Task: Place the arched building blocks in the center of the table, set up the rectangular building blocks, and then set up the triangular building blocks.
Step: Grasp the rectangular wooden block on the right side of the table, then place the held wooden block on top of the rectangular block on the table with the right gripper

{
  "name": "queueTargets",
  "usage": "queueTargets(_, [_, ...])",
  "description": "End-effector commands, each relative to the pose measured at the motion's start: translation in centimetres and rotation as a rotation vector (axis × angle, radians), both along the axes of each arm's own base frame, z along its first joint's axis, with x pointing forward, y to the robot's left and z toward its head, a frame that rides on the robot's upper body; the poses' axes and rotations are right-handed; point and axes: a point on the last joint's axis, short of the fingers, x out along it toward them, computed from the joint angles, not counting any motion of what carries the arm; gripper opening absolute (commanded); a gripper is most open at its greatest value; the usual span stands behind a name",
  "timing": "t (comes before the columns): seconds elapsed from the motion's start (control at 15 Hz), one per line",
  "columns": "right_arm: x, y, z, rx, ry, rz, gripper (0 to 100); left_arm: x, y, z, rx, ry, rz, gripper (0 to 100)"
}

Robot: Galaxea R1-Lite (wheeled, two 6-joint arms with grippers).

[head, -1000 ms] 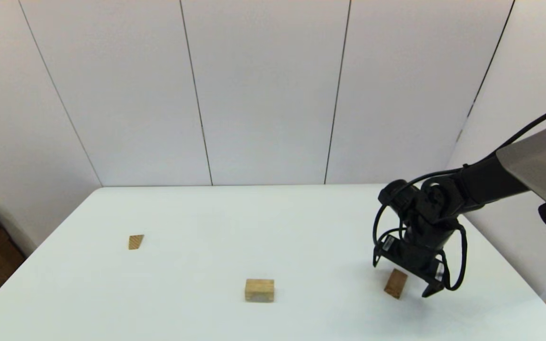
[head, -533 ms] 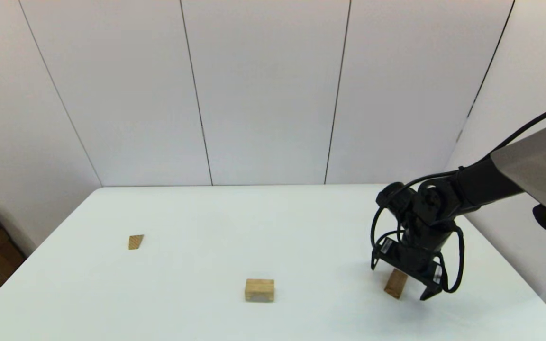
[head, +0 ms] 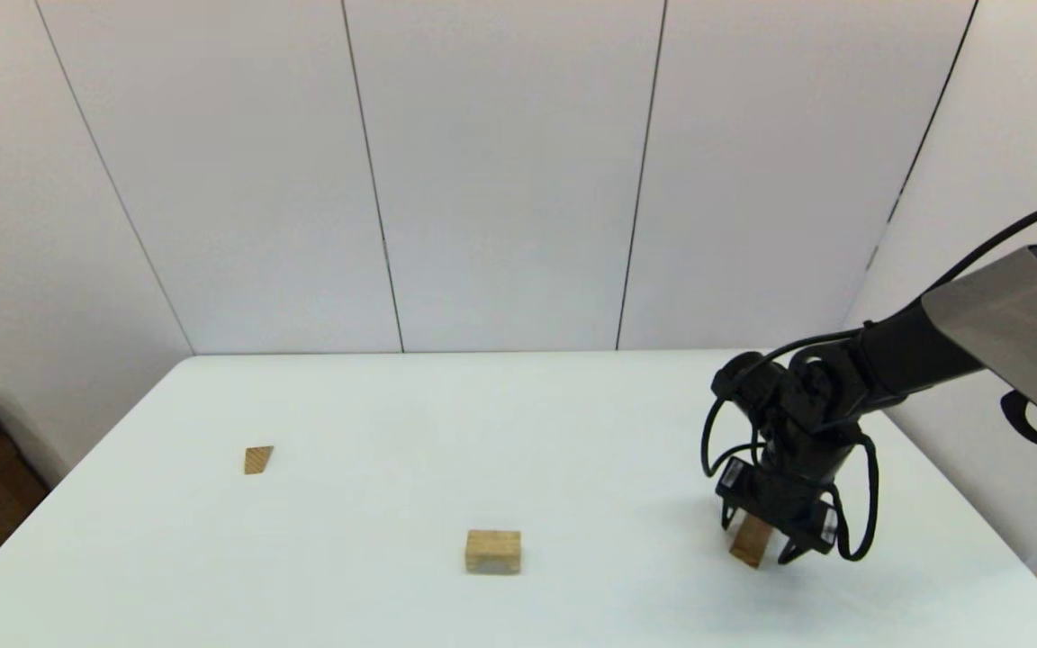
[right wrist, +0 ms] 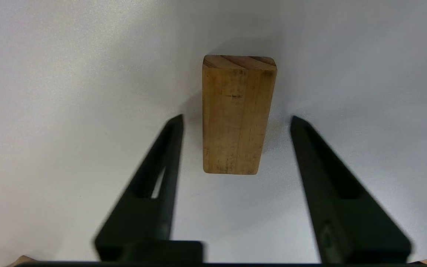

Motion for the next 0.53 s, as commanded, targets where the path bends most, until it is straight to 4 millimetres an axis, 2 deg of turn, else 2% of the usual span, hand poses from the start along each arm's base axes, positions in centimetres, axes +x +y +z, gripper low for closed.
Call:
queueTargets(0.07, [-0.05, 0.02, 0.09, 0.002, 0.001, -0.003, 0, 0.00, 0.00, -0.01, -0.001, 0.000, 0.001, 100])
queueTargets(0.4, [-0.14, 0.13, 0.17, 0.010, 0.003, 0.001, 0, 0.00, 0.00, -0.01, -0.001, 0.000, 0.001, 100])
queueTargets(0.53, [-0.20, 0.11, 0.95, 0.013, -0.020, 0.003, 0, 0.00, 0.00, -0.02, 0.001, 0.002, 0.001, 100])
